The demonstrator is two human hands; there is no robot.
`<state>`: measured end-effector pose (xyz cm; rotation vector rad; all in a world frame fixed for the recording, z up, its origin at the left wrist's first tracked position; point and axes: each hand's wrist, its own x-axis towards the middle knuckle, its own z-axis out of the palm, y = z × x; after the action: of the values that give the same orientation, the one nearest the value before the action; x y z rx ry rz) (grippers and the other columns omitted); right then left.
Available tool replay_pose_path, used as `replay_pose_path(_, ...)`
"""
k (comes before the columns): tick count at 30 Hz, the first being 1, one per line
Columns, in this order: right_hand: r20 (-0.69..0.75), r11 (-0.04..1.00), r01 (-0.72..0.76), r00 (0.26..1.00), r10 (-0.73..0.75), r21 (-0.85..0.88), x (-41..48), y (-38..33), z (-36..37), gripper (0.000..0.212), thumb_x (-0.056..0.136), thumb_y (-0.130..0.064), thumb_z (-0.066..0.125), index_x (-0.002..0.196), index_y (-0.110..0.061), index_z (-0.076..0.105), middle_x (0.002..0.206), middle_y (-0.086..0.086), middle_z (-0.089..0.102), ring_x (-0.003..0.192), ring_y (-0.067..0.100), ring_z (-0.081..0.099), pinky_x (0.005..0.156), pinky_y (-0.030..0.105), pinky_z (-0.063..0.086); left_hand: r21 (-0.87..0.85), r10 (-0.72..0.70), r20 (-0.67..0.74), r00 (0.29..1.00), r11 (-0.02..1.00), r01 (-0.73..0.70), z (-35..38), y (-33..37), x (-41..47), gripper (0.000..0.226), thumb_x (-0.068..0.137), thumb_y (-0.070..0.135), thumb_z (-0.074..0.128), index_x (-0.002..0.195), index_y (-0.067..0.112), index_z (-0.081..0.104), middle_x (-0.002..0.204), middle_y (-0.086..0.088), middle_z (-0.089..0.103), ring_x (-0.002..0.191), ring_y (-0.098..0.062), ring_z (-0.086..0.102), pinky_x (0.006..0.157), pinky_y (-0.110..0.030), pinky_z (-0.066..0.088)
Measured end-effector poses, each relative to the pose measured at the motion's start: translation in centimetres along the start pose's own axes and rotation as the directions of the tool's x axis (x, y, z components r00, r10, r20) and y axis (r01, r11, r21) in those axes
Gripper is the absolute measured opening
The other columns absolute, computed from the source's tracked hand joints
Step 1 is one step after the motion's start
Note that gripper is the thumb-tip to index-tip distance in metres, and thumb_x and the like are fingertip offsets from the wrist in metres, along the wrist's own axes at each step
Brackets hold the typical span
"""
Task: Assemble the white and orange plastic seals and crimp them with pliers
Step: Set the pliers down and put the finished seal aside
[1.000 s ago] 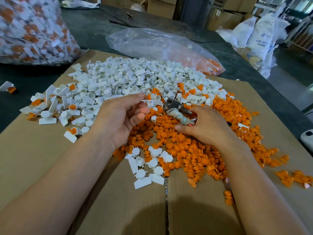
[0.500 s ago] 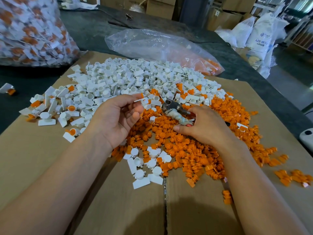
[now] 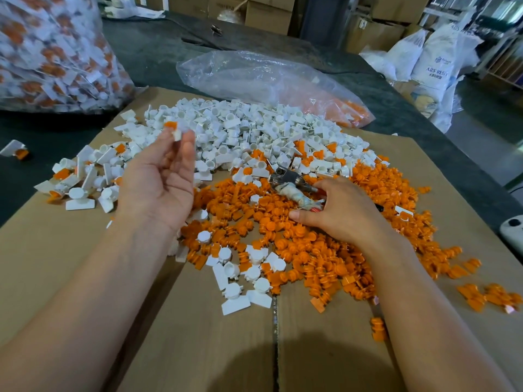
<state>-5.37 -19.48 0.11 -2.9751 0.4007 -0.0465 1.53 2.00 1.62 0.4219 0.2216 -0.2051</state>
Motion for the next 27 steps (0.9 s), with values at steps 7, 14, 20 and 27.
replay_pose_path(7, 0.002, 1.0, -0.003, 1.0, 0.003, -0.001, 0.0, 0.0, 0.0, 0.084, 0.07, -0.066, 0.06, 0.135, -0.015, 0.04, 0.132, 0.008, 0.044, 0.121, 0.023, 0.041, 0.096, 0.035, 0.035, -0.345, 0.071, -0.058, 0.996, 0.935, -0.087, -0.6, 1.8, 0.6, 0.019, 0.087, -0.005, 0.052, 0.105, -0.012, 0.055, 0.086, -0.025, 0.07, 0.071, -0.026, 0.072, 0.053, -0.026, 0.056)
replay_pose_path(14, 0.002, 1.0, -0.006, 1.0, 0.006, 0.007, 0.0, 0.0, 0.1, 0.083, 0.07, -0.065, 0.06, 0.134, -0.015, 0.042, 0.13, 0.008, 0.045, 0.12, 0.023, 0.041, 0.094, 0.034, 0.035, -0.494, 0.095, -0.084, 0.992, 0.861, -0.125, -1.6, 3.2, 1.4, 0.029, 0.09, -0.004, 0.049, 0.117, -0.013, 0.051, 0.1, -0.027, 0.067, 0.069, -0.033, 0.071, 0.045, -0.031, 0.055)
replay_pose_path(20, 0.001, 1.0, -0.01, 1.0, 0.01, 0.013, 0.0, 0.1, 0.0, 0.082, 0.069, -0.065, 0.061, 0.132, -0.015, 0.043, 0.128, 0.008, 0.045, 0.119, 0.023, 0.041, 0.092, 0.034, 0.035, 0.381, 0.193, -0.11, 0.975, 0.914, -0.139, -0.8, 1.9, 1.1, 0.008, 0.088, 0.001, 0.053, 0.094, 0.005, 0.057, 0.071, -0.007, 0.069, 0.058, -0.008, 0.066, 0.049, -0.014, 0.048)
replay_pose_path(27, 0.025, 1.0, -0.009, 1.0, 0.009, -0.005, 0.0, 0.0, -0.1, 0.089, 0.067, -0.07, 0.058, 0.135, -0.016, 0.04, 0.134, 0.009, 0.041, 0.124, 0.025, 0.037, 0.099, 0.036, 0.033, 0.88, 0.341, 0.435, 0.833, -0.356, -0.313, -1.7, -0.4, 0.7, 0.011, 0.08, 0.01, 0.064, 0.086, 0.02, 0.067, 0.081, 0.004, 0.06, 0.08, -0.02, 0.057, 0.066, -0.032, 0.044)
